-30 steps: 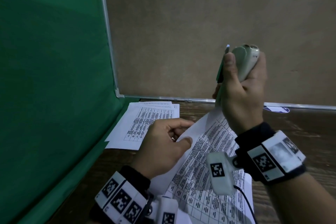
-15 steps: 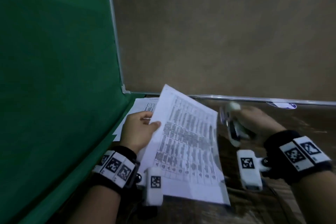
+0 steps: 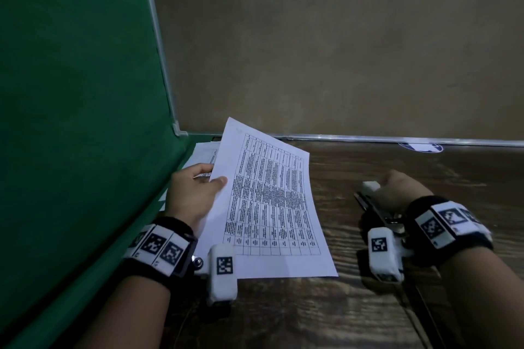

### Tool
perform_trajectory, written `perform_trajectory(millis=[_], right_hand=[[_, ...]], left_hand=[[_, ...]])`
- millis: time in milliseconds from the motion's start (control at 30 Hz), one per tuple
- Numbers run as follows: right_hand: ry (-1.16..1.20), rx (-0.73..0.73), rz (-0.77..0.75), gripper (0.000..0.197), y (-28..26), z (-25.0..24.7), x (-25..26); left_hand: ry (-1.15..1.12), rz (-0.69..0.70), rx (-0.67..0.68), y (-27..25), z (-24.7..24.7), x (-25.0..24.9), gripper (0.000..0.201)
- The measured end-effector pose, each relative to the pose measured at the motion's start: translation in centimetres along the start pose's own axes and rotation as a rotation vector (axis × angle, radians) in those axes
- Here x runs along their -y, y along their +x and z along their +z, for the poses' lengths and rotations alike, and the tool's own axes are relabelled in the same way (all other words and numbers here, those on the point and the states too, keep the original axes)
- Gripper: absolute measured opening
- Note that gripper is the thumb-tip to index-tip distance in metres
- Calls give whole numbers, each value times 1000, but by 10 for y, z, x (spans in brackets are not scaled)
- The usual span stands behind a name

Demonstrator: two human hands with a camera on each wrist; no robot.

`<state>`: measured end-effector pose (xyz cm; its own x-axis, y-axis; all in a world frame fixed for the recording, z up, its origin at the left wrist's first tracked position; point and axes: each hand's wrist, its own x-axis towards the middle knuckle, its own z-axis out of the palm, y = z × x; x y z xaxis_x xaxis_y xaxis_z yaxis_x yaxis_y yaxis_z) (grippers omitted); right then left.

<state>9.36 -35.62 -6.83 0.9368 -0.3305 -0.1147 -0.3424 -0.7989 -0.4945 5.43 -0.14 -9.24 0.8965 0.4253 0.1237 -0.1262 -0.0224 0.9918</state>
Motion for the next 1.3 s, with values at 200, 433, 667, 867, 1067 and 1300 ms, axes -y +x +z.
perform_trajectory(millis=[200, 433, 667, 867, 1067, 1300], right_hand=[[-9, -284, -208, 71, -41, -2, 40], [435, 369, -311, 74, -40, 55, 89], [787, 532, -357, 22, -19, 87, 96], [726, 521, -422, 58, -14, 90, 100], [455, 546, -493, 77, -23, 92, 110], [490, 605, -509, 71, -29, 90, 107]], left_hand=[[-11, 4, 17, -4, -3, -10, 22], [-35, -142, -32, 46, -33, -19, 15], [863, -158, 111, 115, -53, -16, 58], [1048, -380, 353, 135, -50, -13, 90], [1111, -374, 356, 130, -25, -17, 62], [1093, -401, 305, 124, -16, -16, 63]])
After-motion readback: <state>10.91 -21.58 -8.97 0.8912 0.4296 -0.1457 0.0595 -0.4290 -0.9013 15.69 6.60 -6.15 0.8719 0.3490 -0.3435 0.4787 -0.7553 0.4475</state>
